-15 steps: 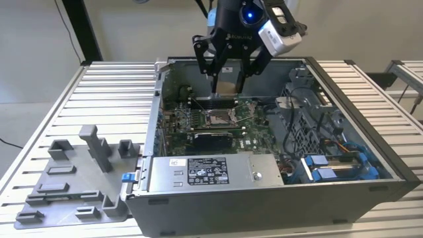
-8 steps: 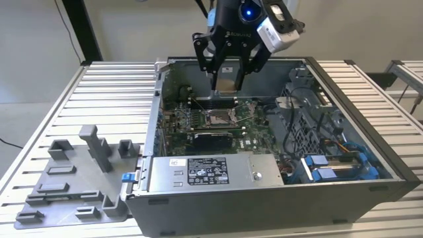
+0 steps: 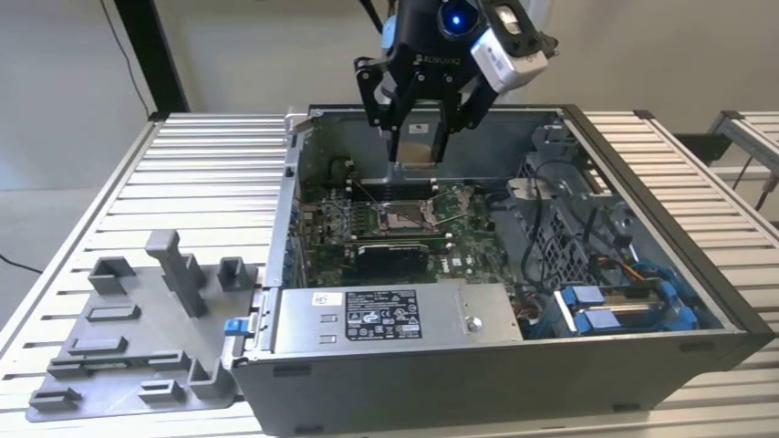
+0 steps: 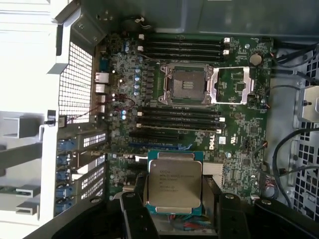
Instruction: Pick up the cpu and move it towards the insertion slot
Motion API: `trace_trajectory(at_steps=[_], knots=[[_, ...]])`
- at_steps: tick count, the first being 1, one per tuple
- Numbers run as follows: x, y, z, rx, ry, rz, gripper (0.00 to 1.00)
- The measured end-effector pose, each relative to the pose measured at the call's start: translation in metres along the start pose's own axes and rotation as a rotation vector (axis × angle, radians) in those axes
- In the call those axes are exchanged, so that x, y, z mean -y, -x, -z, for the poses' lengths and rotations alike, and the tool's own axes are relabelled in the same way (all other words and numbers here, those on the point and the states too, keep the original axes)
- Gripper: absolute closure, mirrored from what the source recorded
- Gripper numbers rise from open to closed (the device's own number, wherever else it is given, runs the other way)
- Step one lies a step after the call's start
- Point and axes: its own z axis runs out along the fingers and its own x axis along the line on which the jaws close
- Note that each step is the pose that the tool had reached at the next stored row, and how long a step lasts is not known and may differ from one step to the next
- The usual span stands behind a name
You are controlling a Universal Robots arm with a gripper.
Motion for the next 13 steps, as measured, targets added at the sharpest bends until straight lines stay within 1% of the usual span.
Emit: trace_trajectory(at_steps=[7,13], knots=[[-0.0027,0.0002,-0.0001,0.0000,0.0001,0.000,1.00],[-0.0033,0.0002,-0.0001,0.0000,0.0000,0.000,1.00]])
